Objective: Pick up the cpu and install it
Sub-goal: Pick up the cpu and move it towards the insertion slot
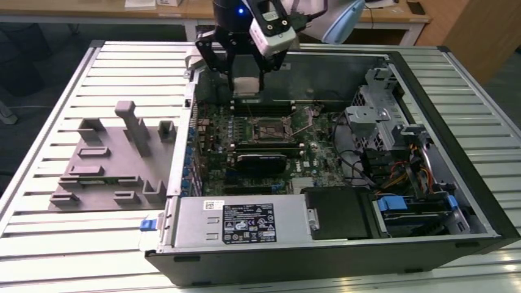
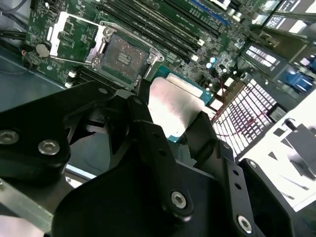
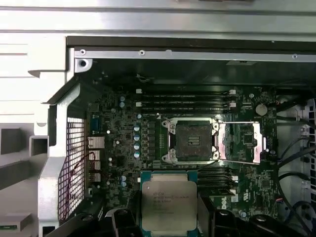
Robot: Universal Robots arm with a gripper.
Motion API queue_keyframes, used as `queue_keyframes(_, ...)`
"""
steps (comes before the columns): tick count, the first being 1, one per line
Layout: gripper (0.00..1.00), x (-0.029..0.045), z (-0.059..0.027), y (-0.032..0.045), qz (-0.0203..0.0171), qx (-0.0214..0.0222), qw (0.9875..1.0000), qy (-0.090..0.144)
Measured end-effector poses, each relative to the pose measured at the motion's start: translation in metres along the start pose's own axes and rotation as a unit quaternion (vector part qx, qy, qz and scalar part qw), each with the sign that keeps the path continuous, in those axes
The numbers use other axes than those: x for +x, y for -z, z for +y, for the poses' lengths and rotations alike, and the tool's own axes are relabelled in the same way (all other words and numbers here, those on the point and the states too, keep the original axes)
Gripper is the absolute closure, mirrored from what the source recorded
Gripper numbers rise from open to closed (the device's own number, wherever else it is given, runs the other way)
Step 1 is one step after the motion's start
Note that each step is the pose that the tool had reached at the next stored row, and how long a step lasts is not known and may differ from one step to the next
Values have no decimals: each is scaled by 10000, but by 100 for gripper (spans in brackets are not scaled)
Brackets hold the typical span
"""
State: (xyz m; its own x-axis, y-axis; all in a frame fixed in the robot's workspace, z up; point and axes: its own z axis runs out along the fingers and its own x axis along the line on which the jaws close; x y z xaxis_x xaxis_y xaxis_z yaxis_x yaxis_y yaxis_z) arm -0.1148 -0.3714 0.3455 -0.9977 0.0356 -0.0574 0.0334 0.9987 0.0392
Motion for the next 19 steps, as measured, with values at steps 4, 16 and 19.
queue_keyframes(4, 46, -43, 0, -57, 2, 1, 10000, 0)
queue_keyframes(16, 46, -164, 1, -224, 4, 5, 10000, 0)
queue_keyframes(19, 46, -189, 2, -279, 5, 7, 10000, 0)
